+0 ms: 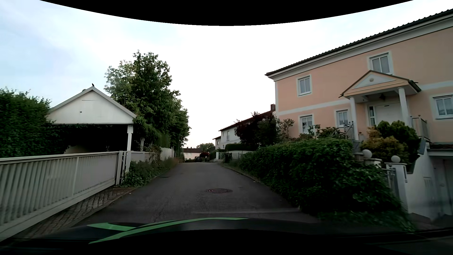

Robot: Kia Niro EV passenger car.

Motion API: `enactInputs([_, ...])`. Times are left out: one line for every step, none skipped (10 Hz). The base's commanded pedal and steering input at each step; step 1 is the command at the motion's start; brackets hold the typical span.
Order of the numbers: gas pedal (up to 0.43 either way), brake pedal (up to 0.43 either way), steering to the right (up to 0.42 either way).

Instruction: Follow the waypoints while adhering to traffic rules and regulations

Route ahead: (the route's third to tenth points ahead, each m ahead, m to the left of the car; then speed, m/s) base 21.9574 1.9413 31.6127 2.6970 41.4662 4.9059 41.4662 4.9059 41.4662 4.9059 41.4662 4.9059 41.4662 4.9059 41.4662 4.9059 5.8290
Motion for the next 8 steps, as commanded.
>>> enactInputs([0.197, 0.000, -0.043])
enactInputs([0.197, 0.000, -0.044])
enactInputs([0.197, 0.000, -0.043])
enactInputs([0.197, 0.000, -0.043])
enactInputs([0.197, 0.000, -0.043])
enactInputs([0.197, 0.000, -0.043])
enactInputs([0.197, 0.000, -0.043])
enactInputs([0.197, 0.000, -0.043])
